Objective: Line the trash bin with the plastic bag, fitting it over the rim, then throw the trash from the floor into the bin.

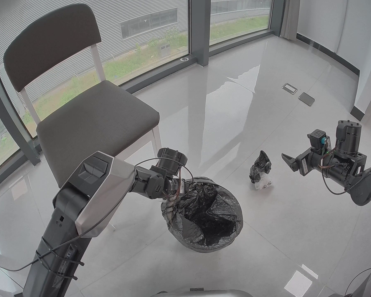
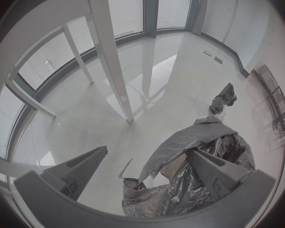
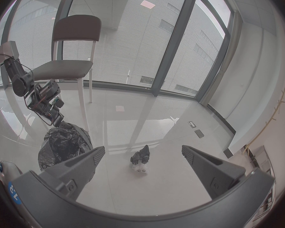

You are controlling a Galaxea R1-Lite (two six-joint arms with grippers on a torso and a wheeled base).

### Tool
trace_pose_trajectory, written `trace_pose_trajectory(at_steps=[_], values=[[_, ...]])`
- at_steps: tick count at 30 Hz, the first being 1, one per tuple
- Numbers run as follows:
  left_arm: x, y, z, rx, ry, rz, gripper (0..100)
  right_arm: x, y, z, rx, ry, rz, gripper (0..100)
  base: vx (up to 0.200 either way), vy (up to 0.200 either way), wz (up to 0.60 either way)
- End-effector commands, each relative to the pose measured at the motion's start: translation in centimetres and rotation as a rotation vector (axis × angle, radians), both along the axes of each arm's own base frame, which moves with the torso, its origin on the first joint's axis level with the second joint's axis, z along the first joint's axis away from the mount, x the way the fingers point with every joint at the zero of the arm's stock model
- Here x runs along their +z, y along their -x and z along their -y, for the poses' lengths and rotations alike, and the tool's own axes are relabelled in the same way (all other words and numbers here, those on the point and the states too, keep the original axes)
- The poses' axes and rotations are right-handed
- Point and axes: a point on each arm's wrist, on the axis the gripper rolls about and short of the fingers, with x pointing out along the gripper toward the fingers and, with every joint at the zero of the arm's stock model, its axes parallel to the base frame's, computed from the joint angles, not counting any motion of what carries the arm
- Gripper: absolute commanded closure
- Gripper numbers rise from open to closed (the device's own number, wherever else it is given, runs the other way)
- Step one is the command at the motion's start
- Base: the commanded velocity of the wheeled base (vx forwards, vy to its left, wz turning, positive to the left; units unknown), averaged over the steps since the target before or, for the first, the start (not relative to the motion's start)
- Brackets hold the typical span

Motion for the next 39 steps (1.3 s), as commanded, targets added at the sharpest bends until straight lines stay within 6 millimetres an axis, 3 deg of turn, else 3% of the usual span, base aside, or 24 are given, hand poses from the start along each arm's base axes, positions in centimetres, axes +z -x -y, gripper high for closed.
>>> trace_pose_trajectory(at_steps=[1,18,21,27,34,39], values=[[-1.9,-0.3,-0.2,0.007,-0.014,-0.025,0,0.0,0.1,0.0,0.000,0.001,0.001,0,0.000,0.000,0.00],[-4.2,-1.4,-1.3,0.033,-0.022,-0.043,0,-0.3,0.4,0.0,0.008,0.021,-0.010,0,0.000,0.000,0.00],[-3.5,-1.4,-1.2,0.036,-0.011,-0.030,0,-0.2,0.4,0.1,0.007,0.022,-0.008,0,0.000,0.000,0.00],[-0.3,-1.6,-0.7,0.032,0.023,0.029,0,-0.2,0.4,0.1,0.007,0.020,-0.009,0,0.000,0.000,0.00],[3.5,0.2,-0.6,0.035,0.032,-0.001,0,-1.1,0.1,0.1,-0.003,0.003,-0.041,0,0.000,0.000,0.00],[4.1,1.5,-1.3,0.031,0.017,-0.043,0,-2.2,-0.4,0.9,-0.032,-0.002,-0.076,0,0.000,0.000,0.00]])
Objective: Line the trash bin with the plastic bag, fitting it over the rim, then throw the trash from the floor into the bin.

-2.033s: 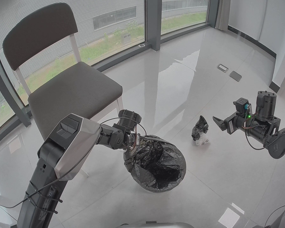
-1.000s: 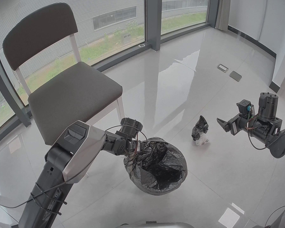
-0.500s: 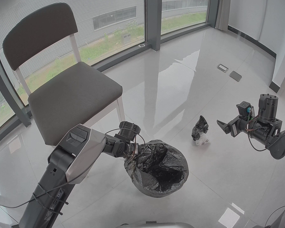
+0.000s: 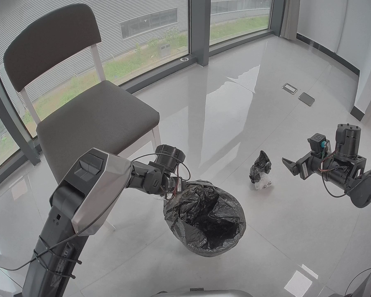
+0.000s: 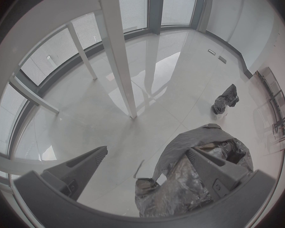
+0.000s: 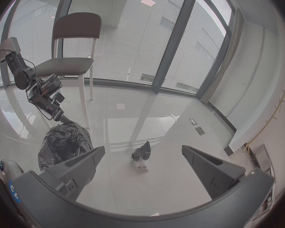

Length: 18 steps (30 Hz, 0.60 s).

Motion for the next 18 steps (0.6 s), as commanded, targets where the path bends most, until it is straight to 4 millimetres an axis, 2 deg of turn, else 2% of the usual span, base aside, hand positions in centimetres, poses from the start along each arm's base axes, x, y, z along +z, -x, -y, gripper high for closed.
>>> trace_pose_trajectory(at_steps=[1,4,8,9,10,13,15,16,18], values=[[2.3,1.2,-0.5,-0.004,0.007,0.002,0,-1.3,-0.6,0.7,-0.026,-0.001,-0.041,0,0.000,0.000,0.00],[3.3,1.4,-0.5,0.013,0.018,0.019,0,-1.4,-0.6,1.1,-0.042,-0.005,-0.044,0,0.000,0.000,0.00],[6.8,2.5,-0.3,0.017,0.062,0.070,0,-2.1,-1.4,2.4,-0.078,0.001,-0.064,0,0.000,0.000,0.00],[7.1,2.5,-0.3,0.015,0.064,0.074,0,-2.2,-1.5,2.5,-0.080,0.000,-0.064,0,0.000,0.000,0.00],[8.6,3.0,-0.2,0.012,0.076,0.103,0,-2.5,-2.3,2.8,-0.085,-0.002,-0.069,0,0.000,0.000,0.00],[11.5,4.0,0.1,-0.005,0.102,0.155,0,-3.5,-4.5,3.3,-0.103,-0.007,-0.072,0,0.000,0.000,0.00],[12.1,4.2,0.2,-0.009,0.107,0.166,0,-3.8,-5.2,3.5,-0.110,-0.009,-0.071,0,0.000,0.000,0.00],[14.1,5.1,0.4,-0.023,0.129,0.199,0,-4.9,-7.3,4.0,-0.131,-0.022,-0.086,0,0.000,0.000,0.00],[15.6,5.7,0.5,-0.032,0.145,0.225,0,-5.7,-9.0,4.3,-0.152,-0.054,-0.107,0,0.000,0.000,0.00]])
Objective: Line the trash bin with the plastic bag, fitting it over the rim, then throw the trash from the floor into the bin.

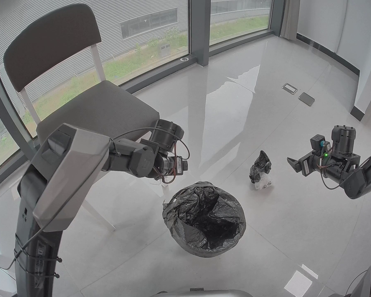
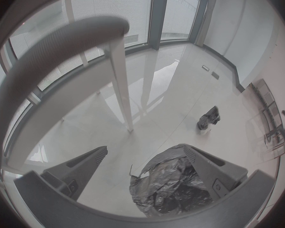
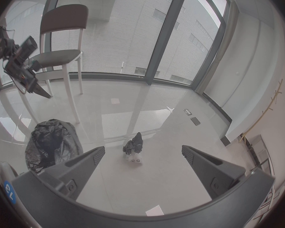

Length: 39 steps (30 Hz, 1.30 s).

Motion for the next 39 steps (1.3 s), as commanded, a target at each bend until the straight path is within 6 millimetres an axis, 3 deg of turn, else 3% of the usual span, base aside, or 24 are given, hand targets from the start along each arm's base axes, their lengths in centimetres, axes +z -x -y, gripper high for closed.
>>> trace_pose_trajectory(at_steps=[1,10,13,14,20,24,27,28,29,30,31,34,39], values=[[6.8,2.7,0.3,-0.034,0.070,0.120,0,-3.9,-5.3,1.2,-0.063,-0.058,-0.075,0,0.000,0.000,0.00],[10.9,5.0,-1.2,-0.030,0.111,0.181,0,-6.4,-12.0,0.9,-0.150,-0.243,-0.110,0,0.000,0.000,0.00],[11.0,5.1,-1.4,-0.028,0.112,0.182,0,-6.5,-12.3,0.8,-0.152,-0.251,-0.108,0,0.000,0.000,0.00],[12.1,5.7,-2.3,-0.017,0.121,0.198,0,-8.4,-14.7,-0.1,-0.156,-0.300,-0.122,0,0.000,0.000,0.00],[13.7,6.8,-3.9,0.013,0.143,0.221,0,-10.2,-18.4,-1.2,-0.164,-0.362,-0.123,0,0.000,0.000,0.00],[13.8,6.9,-4.3,0.028,0.144,0.219,0,-10.7,-19.2,-1.2,-0.161,-0.365,-0.114,0,0.000,0.000,0.00],[13.5,6.7,-5.0,0.052,0.135,0.213,0,-13.2,-19.4,-0.6,-0.167,-0.359,-0.148,0,0.000,0.000,0.00],[13.5,6.7,-5.0,0.052,0.135,0.213,0,-13.2,-19.4,-0.6,-0.167,-0.359,-0.148,0,0.000,0.000,0.00],[13.5,6.6,-5.2,0.058,0.135,0.211,0,-15.0,-19.3,-0.4,-0.175,-0.357,-0.179,0,0.000,0.000,0.00],[13.5,6.6,-5.2,0.058,0.135,0.211,0,-15.1,-19.3,-0.4,-0.175,-0.357,-0.180,0,0.000,0.000,0.00],[13.4,6.6,-5.2,0.060,0.131,0.210,0,-17.1,-19.1,-0.3,-0.185,-0.353,-0.221,0,0.000,0.000,0.00],[13.2,6.7,-5.3,0.066,0.123,0.204,0,-19.7,-18.7,-0.3,-0.197,-0.345,-0.284,0,0.000,0.000,0.00],[13.0,7.1,-5.6,0.075,0.114,0.195,0,-20.7,-18.5,0.3,-0.210,-0.348,-0.299,0,0.000,0.000,0.00]])
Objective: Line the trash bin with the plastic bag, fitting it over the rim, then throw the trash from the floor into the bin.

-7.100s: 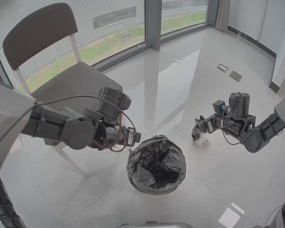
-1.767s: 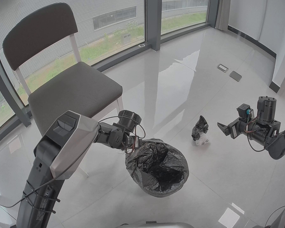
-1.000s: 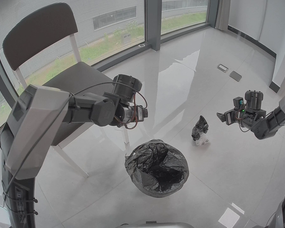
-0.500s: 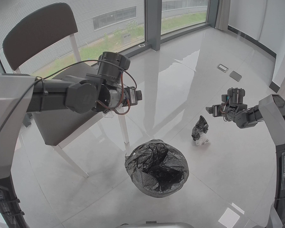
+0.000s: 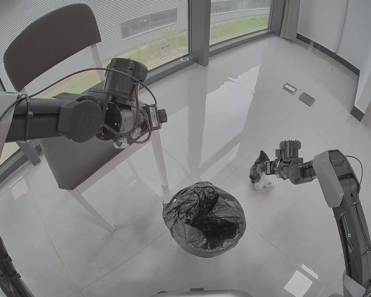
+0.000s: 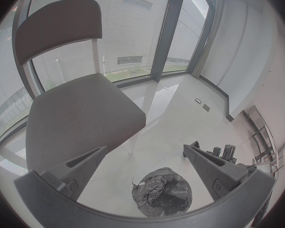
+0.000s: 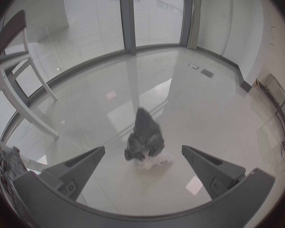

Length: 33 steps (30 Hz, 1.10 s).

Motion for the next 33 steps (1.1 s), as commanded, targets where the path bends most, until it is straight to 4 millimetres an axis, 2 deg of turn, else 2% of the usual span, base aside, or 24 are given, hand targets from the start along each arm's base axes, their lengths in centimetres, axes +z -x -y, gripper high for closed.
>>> trace_pose_trajectory(at_steps=[1,6,11,16,24,31,33], values=[[0.2,0.5,-0.5,0.006,-0.001,-0.001,0,-3.2,0.4,0.7,-0.005,0.003,-0.054,0,0.000,0.000,0.00],[0.0,0.5,-0.5,0.007,-0.004,-0.004,0,-4.0,0.4,1.6,0.005,0.009,-0.034,0,0.000,0.000,0.00],[0.0,0.5,-0.4,0.007,-0.004,-0.006,0,-4.7,0.4,1.8,0.017,0.018,-0.013,0,0.000,0.000,0.00],[-0.1,0.5,-0.4,0.006,-0.005,-0.007,0,-6.9,0.7,1.7,0.049,0.019,-0.029,0,0.000,0.000,0.00],[0.0,0.5,-0.4,0.006,-0.003,-0.003,0,-8.8,1.2,1.7,0.094,0.029,-0.049,0,0.000,0.000,0.00],[0.9,0.2,0.1,-0.001,0.045,0.078,0,-8.4,1.3,1.7,0.109,0.050,-0.090,0,0.000,0.000,0.00],[1.0,0.2,0.2,-0.013,0.031,0.094,0,-7.0,1.3,1.7,0.109,0.044,-0.132,0,0.000,0.000,0.00]])
